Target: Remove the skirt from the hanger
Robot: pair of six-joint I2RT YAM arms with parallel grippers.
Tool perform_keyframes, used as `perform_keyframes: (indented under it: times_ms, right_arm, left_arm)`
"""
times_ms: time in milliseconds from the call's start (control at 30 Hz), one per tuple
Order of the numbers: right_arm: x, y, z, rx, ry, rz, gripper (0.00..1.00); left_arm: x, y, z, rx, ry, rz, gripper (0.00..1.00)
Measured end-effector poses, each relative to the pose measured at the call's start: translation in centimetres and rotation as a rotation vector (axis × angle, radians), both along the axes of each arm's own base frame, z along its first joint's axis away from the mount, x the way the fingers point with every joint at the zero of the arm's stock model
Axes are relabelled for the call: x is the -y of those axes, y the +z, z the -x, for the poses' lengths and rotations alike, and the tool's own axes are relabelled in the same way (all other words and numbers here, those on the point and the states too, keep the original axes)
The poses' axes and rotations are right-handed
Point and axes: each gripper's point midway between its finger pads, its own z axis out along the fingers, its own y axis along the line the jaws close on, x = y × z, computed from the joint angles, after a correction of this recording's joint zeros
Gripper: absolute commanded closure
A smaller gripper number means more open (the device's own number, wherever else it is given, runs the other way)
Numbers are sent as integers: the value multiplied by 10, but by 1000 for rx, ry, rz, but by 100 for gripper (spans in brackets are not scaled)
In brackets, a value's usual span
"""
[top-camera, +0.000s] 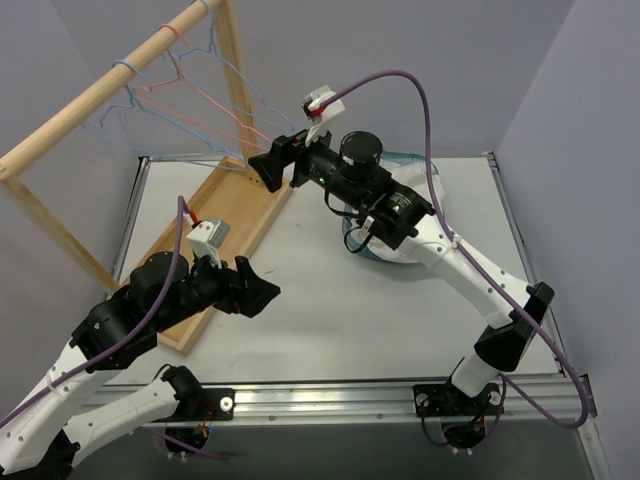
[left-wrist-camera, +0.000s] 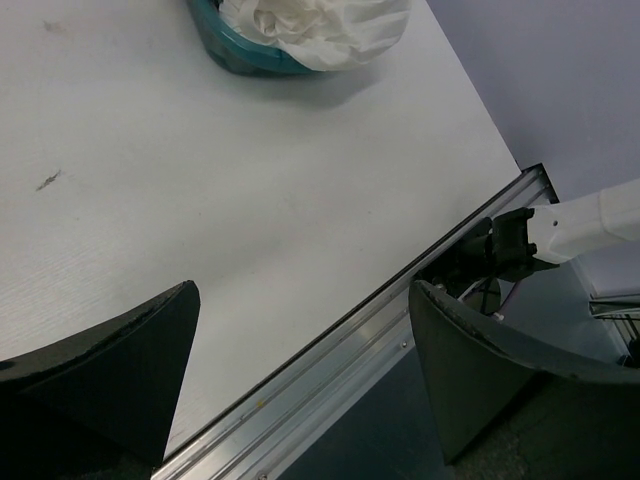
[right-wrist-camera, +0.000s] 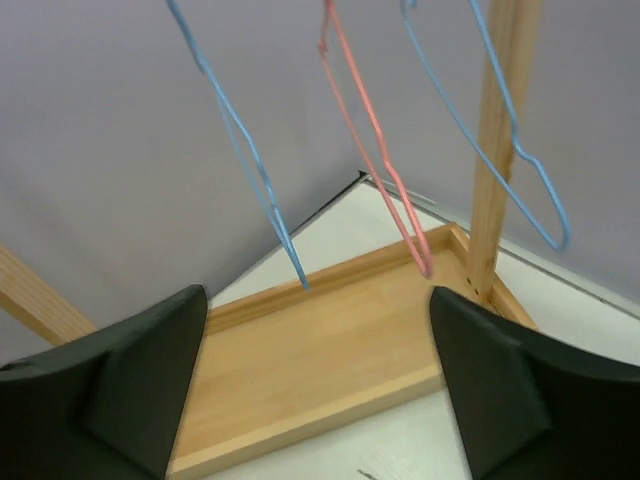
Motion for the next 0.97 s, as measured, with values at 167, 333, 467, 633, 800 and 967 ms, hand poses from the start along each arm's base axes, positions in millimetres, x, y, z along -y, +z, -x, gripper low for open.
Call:
perform_keyframes:
  times_ms: [167, 333, 467, 633, 800, 967]
  right_arm:
    - [49, -45, 5, -124, -197, 71, 0]
    - [121, -92, 26, -261, -415, 118, 0]
    - [178, -123, 60, -347, -521, 82, 0]
    - [228, -161, 106, -444, -557, -25, 0]
    - [255, -198, 139, -511, -530, -119, 0]
    - [268, -205, 165, -508, -434, -244, 0]
  left_arm:
    - [6, 3, -2, -1, -3, 24, 6]
    - [12, 0, 1, -27, -18, 75, 6]
    - [11, -16, 11, -82, -19, 114, 6]
    - [3, -29, 34, -148, -24, 250, 6]
    - [-16, -36, 65, -172, -37, 501, 6]
    - [-22, -37, 81, -214, -67, 612, 6]
